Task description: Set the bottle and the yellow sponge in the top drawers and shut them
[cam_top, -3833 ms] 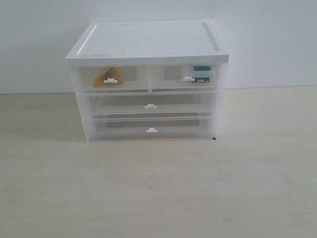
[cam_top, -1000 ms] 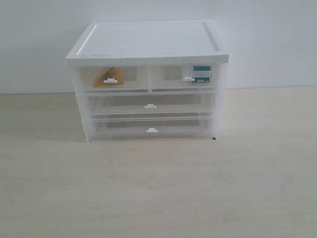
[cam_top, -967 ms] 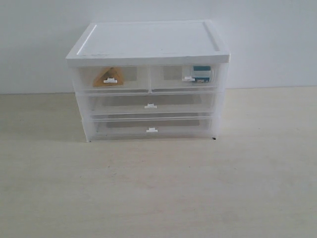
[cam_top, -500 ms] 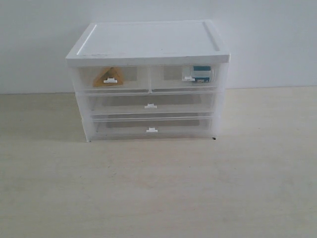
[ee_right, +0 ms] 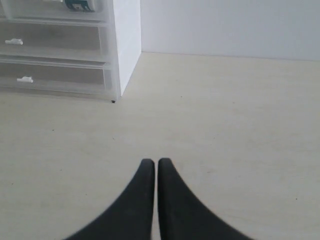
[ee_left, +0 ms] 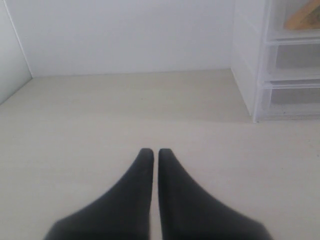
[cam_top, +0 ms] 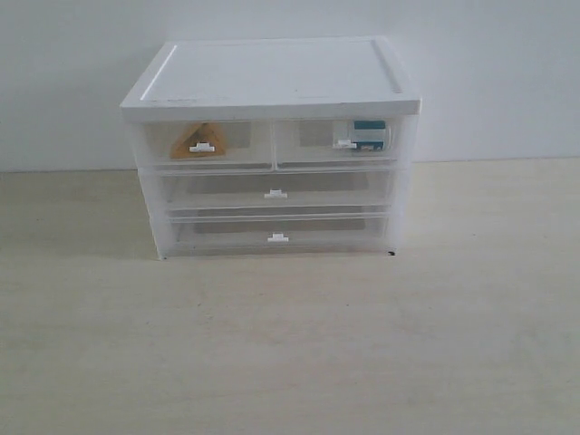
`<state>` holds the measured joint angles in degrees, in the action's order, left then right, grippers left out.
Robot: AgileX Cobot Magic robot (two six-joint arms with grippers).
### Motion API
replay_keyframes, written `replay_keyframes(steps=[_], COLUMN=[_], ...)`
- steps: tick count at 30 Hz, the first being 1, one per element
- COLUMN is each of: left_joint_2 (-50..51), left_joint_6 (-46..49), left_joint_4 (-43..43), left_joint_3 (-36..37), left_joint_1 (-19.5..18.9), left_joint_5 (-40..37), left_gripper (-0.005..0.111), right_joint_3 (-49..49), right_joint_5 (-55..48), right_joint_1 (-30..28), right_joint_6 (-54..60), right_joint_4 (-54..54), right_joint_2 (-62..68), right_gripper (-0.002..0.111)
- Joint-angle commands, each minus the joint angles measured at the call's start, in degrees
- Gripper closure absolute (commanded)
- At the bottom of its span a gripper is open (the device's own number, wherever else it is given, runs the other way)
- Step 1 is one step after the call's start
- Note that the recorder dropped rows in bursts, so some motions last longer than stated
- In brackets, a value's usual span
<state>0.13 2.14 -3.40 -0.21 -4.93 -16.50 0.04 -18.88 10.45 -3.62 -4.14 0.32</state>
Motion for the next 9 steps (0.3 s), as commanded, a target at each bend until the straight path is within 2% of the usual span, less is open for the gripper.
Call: replay_keyframes(steps=[1, 9], left_joint_2=[-0.1, -0.1], left_joint_6=[-0.4, -0.4], left_joint_4=[-0.3, -0.3], left_joint_3=[0.2, 0.2], left_joint_1=[-0.1, -0.1], left_joint_5=[0.0, 0.0], left_gripper=[0.103, 0.103], right_joint_3=[0.0, 0.0], right_joint_5=[0.3, 0.3], right_joint_1=[-0.2, -0.2], right_joint_6=[-0.3, -0.3], right_joint_4=[-0.2, -0.2], right_joint_2=[-0.3, -0.3], right_gripper=[0.108, 0.108])
